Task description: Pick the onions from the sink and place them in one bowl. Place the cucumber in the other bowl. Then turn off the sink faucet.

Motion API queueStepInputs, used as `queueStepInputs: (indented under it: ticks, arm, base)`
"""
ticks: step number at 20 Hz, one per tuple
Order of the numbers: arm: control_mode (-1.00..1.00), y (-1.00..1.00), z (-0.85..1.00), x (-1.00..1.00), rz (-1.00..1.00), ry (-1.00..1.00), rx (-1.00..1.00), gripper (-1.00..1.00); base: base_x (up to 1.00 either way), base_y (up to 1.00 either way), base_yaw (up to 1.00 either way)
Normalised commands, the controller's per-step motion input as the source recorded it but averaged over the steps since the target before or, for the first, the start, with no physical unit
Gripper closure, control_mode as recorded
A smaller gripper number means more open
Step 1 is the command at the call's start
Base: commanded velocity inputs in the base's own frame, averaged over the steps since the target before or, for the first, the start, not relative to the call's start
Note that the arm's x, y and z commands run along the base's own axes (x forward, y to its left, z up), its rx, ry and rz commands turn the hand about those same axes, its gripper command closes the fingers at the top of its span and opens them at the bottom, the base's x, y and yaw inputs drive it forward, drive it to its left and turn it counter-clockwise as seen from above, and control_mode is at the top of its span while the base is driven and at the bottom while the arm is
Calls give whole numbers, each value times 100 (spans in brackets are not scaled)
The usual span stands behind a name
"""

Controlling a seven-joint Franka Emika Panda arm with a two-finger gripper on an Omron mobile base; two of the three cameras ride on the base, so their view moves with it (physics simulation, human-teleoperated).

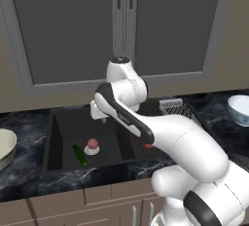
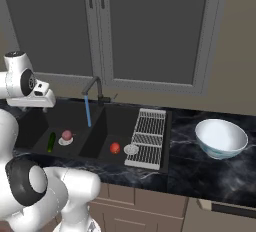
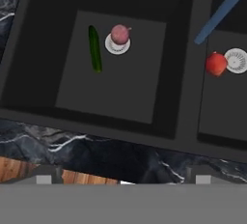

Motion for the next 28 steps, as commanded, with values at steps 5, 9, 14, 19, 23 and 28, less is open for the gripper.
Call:
queueStepInputs:
  ticks: [5, 9, 14, 19, 23, 28]
  arm:
    - [-100, 37, -40, 0, 6, 7, 0, -100]
    - [-100, 22, -50, 0, 9, 2, 0, -100]
    - [-100, 2, -61, 0, 12, 0, 0, -100]
    - [-100, 1, -49, 0, 8, 0, 0, -100]
    - [-100, 2, -36, 0, 6, 0, 0, -100]
    - [-100, 9, -27, 16, 5, 0, 0, -100]
  base:
    - [0, 0, 0]
    - [0, 0, 0]
    - [0, 0, 0]
    - [0, 0, 0]
    - [0, 0, 0]
    - [0, 0, 0]
